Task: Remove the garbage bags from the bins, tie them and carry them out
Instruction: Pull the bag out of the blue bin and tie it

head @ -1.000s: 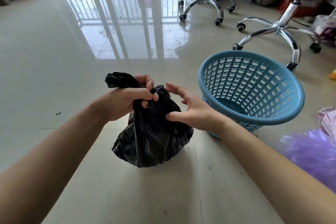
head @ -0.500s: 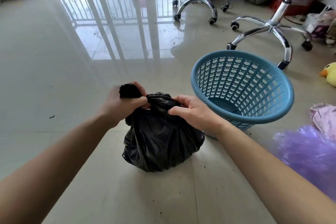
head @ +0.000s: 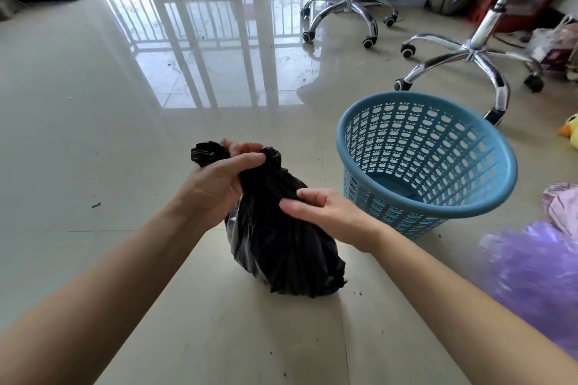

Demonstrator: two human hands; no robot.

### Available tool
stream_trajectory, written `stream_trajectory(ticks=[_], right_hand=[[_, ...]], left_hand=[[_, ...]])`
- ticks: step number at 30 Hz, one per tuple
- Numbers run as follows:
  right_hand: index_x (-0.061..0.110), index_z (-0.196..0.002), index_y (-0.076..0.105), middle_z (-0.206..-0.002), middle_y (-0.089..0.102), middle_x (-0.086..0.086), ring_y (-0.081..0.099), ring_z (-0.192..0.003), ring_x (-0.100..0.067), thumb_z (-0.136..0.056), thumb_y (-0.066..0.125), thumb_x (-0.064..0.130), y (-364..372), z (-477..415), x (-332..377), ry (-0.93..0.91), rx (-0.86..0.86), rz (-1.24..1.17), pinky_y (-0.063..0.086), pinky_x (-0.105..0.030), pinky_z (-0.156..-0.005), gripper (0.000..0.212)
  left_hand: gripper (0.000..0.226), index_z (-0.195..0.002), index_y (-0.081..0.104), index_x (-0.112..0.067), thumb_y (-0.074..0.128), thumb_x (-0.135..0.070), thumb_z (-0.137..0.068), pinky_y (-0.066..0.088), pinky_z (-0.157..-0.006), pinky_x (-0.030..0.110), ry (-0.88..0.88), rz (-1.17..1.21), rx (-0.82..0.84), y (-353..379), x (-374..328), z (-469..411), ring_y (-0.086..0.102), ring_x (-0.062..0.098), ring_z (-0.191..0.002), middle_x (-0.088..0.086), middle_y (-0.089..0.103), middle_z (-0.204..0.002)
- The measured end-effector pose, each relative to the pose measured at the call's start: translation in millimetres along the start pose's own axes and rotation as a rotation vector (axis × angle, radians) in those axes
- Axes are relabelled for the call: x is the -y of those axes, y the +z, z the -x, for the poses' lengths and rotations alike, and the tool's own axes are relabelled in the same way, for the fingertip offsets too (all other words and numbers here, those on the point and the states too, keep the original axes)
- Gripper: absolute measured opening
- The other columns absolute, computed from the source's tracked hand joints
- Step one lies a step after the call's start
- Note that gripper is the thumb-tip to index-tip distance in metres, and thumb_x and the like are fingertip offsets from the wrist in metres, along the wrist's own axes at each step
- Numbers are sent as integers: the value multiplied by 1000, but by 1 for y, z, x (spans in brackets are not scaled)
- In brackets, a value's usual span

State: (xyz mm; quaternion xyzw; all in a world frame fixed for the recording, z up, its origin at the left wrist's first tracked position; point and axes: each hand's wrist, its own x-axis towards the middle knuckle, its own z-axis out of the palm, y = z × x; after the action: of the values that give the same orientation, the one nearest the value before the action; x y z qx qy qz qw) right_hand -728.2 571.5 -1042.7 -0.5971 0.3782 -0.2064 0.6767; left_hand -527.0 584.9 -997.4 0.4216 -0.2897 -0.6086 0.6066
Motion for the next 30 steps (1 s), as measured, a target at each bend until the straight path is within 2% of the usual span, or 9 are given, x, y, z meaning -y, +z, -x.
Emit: stream_trajectory(ticks=[3, 7, 10, 14, 17, 20, 24, 26, 30], right_hand=[[19, -112, 73, -107, 74, -3, 67, -103, -23, -97, 36, 67, -2, -5, -1, 62, -63, 36, 49, -33, -99, 62], [27, -119, 63, -93, 61, -1, 62, -86, -8, -103, 50, 34, 4, -11, -4, -63, -138, -42, 53, -25, -82, 22], [26, -120, 65, -98, 66, -4, 66, -92, -10, -104, 52, 24, 5, -14, -1, -94, -74, -167, 56, -25, -85, 21], [19, -95, 67, -87, 65, -3, 64, -72, -12, -99, 61, 23, 6, -15, 2, -54, -106, -230, 52, -22, -65, 8], [21, -83, 57, -87, 61, -1, 62, -80, -11, -97, 64, 13, 0, -21, 4, -102, -251, -321, 50, -24, -71, 17], [20, -95, 60, -96, 64, -1, 63, -86, -10, -97, 62, 12, -8, -23, 10, -136, -327, -306, 51, -26, -76, 9], [24, -119, 67, -104, 69, 4, 65, -95, -8, -100, 59, 31, -2, -22, 13, -40, -146, -122, 52, -27, -82, 22], [16, -116, 68, -102, 71, 0, 67, -90, -10, -100, 59, 30, 5, -23, 13, -22, -92, -112, 54, -24, -77, 23], [19, -96, 65, -92, 69, -1, 64, -85, -11, -99, 61, 28, 2, -31, 19, -96, -250, -110, 52, -30, -79, 11]], left_hand=[[41, -67, 38, -14, 55, 19, -84, 58, -78, 28, 13, -36, 24, -1, 1, -2, 68, 23, -89, 8, 64, -86], [40, -68, 38, -13, 56, 19, -83, 58, -77, 28, 47, -147, 65, 1, 2, -1, 71, 22, -85, 8, 67, -84], [41, -68, 39, -14, 60, 18, -85, 58, -77, 30, 67, -248, 62, 1, 2, 0, 71, 26, -88, 9, 69, -87], [43, -67, 39, -15, 63, 16, -85, 58, -76, 31, 99, -352, 15, -1, 2, 1, 70, 27, -91, 10, 72, -88], [44, -67, 38, -15, 63, 17, -85, 57, -81, 34, 115, -360, 0, -5, 1, 0, 71, 29, -95, 13, 72, -89], [45, -67, 36, -15, 62, 17, -86, 57, -81, 34, 120, -334, -9, -8, -1, 0, 71, 30, -94, 11, 72, -87], [45, -68, 36, -15, 63, 16, -85, 57, -77, 31, 115, -358, 10, -6, 2, 0, 72, 27, -88, 11, 72, -87], [46, -68, 36, -16, 64, 16, -85, 57, -77, 30, 113, -381, 17, -6, 3, 1, 72, 26, -87, 12, 72, -88], [47, -66, 34, -19, 69, 5, -87, 51, -77, 28, 118, -359, 2, -12, -1, 0, 64, 26, -85, 13, 66, -87]])
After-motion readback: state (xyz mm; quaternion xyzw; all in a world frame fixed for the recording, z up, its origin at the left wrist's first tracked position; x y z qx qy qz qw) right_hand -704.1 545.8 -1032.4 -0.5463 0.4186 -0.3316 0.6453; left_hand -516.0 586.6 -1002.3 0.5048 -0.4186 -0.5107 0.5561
